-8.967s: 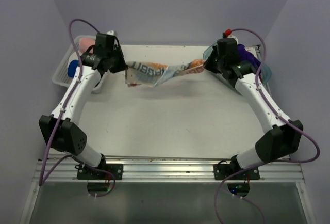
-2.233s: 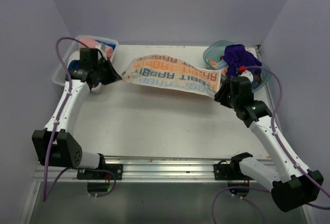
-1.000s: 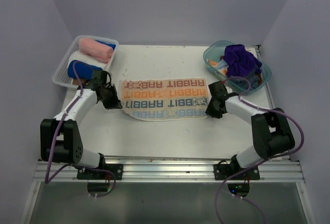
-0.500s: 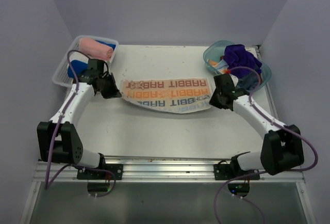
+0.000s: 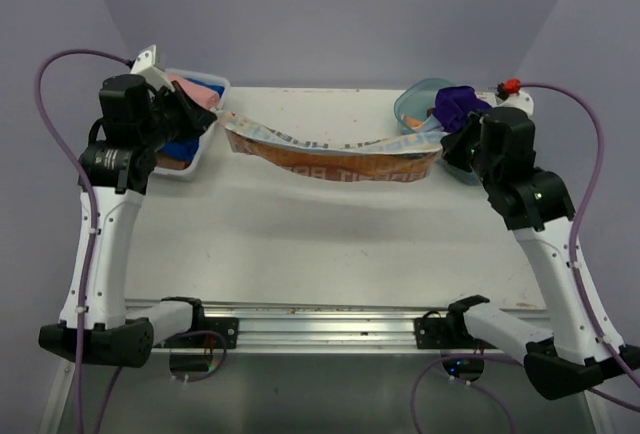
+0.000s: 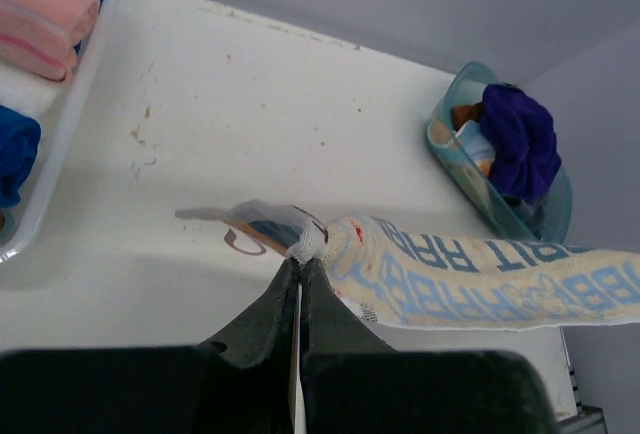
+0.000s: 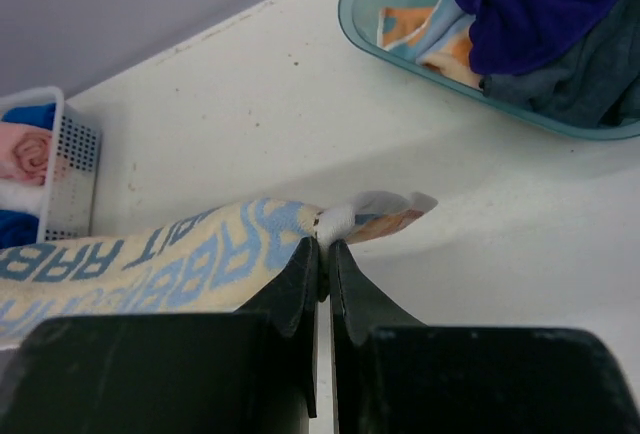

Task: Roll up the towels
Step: Fold the towel

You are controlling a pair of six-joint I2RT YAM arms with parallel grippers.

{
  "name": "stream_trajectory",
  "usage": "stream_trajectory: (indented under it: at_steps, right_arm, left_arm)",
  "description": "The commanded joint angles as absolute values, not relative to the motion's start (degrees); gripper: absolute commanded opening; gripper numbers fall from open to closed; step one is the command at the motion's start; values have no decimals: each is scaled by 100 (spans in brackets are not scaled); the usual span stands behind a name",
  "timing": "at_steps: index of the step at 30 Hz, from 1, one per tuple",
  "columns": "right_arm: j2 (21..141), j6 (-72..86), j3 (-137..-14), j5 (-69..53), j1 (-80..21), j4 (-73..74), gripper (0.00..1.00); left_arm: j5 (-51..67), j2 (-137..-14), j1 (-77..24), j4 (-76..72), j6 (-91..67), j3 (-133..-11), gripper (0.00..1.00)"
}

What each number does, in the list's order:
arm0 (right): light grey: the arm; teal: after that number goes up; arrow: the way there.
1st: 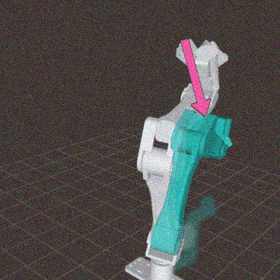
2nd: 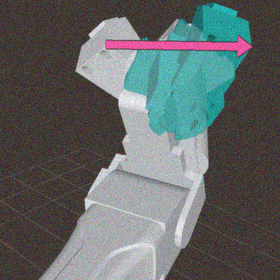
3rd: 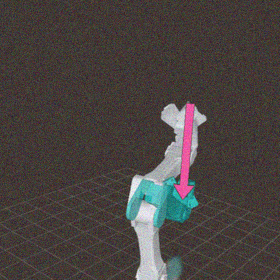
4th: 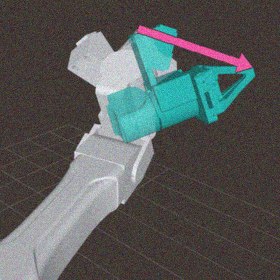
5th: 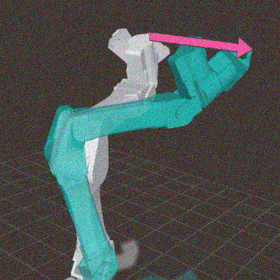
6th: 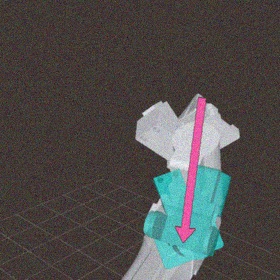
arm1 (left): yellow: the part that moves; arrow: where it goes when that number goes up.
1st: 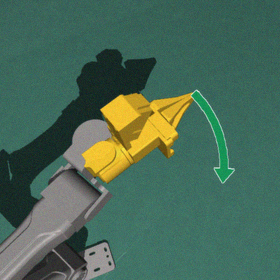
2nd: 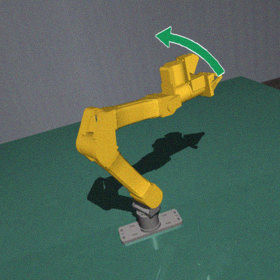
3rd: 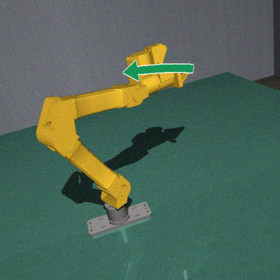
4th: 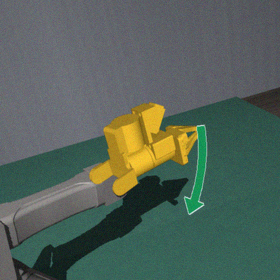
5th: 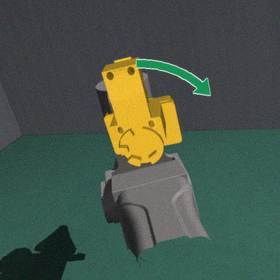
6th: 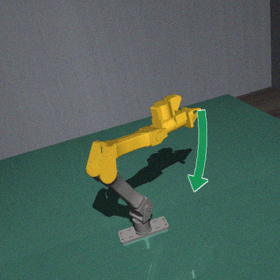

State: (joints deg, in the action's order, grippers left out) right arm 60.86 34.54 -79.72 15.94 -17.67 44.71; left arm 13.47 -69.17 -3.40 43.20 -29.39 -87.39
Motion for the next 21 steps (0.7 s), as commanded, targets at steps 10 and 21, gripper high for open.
stream_trajectory:
  at_steps: [10,21]
  right_arm:
    - [4397,3506,-8816,1451,-1775,6424,0]
    - [3691,4131,-7587,1064,-1775,7234,0]
  left_arm:
    - [906,-4994,-343,5018,-3286,-9045,0]
    - [615,-4174,-352,5976,-3551,-7833,0]
